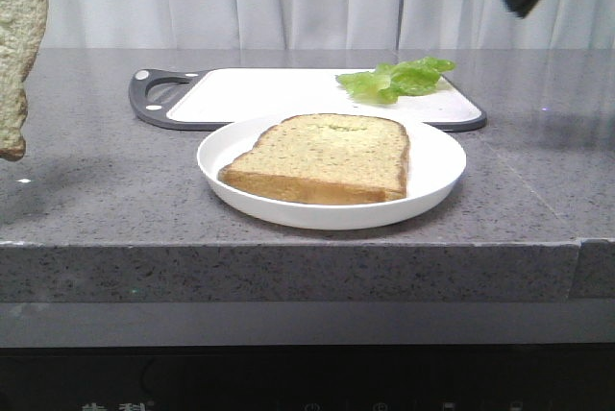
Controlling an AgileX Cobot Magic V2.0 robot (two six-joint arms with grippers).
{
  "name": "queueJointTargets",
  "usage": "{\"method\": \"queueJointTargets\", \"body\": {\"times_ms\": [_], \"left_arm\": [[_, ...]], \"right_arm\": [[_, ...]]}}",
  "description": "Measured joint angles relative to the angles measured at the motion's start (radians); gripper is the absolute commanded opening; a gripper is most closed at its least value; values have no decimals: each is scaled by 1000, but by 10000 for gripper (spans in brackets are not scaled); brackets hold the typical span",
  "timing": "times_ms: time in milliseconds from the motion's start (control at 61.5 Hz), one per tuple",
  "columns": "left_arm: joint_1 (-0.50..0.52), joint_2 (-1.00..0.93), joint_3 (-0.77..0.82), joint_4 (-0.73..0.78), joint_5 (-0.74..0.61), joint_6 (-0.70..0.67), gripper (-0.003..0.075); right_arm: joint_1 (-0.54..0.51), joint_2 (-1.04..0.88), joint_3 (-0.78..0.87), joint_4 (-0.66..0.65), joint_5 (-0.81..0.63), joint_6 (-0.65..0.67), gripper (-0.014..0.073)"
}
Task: Left arm grabs bread, right arm adds lettuce
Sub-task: 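Reach the right gripper to the lettuce leaf on the cutting board and grasp it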
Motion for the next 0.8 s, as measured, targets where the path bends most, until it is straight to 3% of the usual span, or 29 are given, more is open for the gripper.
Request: {"method": "queueJointTargets", "body": {"times_ms": [358,634,715,797], "left_arm": [[0,0,0,0,-2,0,-19],[0,0,0,0,-2,0,-19],[0,0,0,0,-2,0,-19],[0,0,0,0,-2,0,-19]], "right_arm": [[19,343,-377,98,171,-176,571],[19,498,-530,131,233,-223,567],[19,522,-550,132,236,-225,520],[19,540,-559,132,241,-225,419]]}}
